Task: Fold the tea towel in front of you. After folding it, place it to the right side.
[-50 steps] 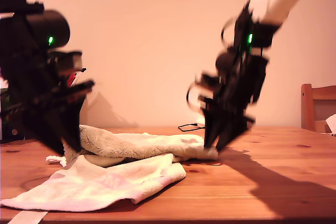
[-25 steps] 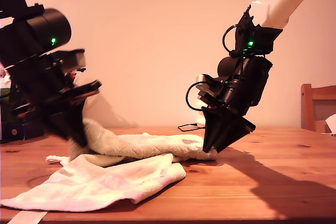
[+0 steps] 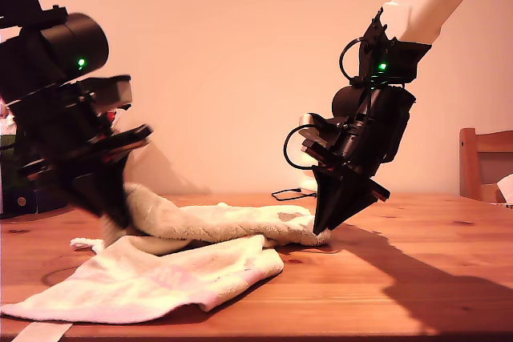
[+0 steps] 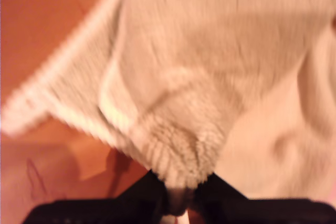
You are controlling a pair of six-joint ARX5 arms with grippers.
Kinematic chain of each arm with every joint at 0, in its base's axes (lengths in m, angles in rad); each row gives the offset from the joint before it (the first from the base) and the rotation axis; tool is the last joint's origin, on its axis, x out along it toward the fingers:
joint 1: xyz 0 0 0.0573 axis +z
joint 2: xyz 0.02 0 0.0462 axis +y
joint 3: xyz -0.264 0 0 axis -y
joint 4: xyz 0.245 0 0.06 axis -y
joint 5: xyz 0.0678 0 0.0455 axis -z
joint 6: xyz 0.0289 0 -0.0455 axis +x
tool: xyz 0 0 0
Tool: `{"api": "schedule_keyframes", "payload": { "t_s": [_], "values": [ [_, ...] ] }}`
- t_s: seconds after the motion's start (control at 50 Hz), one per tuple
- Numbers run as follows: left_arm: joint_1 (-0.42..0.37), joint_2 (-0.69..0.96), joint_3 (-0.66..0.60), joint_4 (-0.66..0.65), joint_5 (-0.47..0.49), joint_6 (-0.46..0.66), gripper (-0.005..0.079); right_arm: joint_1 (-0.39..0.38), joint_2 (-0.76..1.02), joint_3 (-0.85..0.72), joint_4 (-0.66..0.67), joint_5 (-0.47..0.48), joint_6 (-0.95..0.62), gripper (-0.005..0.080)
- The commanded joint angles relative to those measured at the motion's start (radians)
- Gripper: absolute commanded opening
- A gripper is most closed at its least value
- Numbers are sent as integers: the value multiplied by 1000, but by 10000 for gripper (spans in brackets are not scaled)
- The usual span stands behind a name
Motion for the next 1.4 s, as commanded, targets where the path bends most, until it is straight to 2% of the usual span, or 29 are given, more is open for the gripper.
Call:
{"api": "schedule_keyframes", "payload": {
  "t_s": [0.0, 0.26, 0.42, 0.52, 0.7, 0.88, 1.02, 1.08, 1.22, 1.38],
  "values": [
    [18, -26, 8, -26, 6, 26, -20, 0, -18, -14, -13, 2, 0, -13],
    [100, -103, 36, -119, 98, 127, -20, -3, -92, -6, -53, 55, 2, -13],
    [138, -109, 36, -169, 273, 139, -20, -4, -118, 20, -77, 55, 4, -13],
    [138, -109, 36, -200, 337, 161, -20, -4, -118, 41, -103, 55, 20, -13],
    [132, -107, 36, -290, 361, 212, -20, -4, -118, 59, -151, 56, 18, -13],
    [128, -106, 36, -363, 399, 238, -16, -20, -118, 60, -193, 142, 0, -13],
    [106, -93, 35, -390, 447, 237, -6, -27, -118, 60, -187, 160, 1, -13],
    [91, -82, 35, -404, 465, 238, 38, -27, -118, 60, -179, 160, 1, -13],
    [43, -50, 34, -431, 470, 237, 215, -27, -118, 60, -161, 160, 1, -13],
    [-5, -28, 34, -447, 470, 237, 240, -27, -118, 60, -143, 167, 1, -13]
  ]
}}
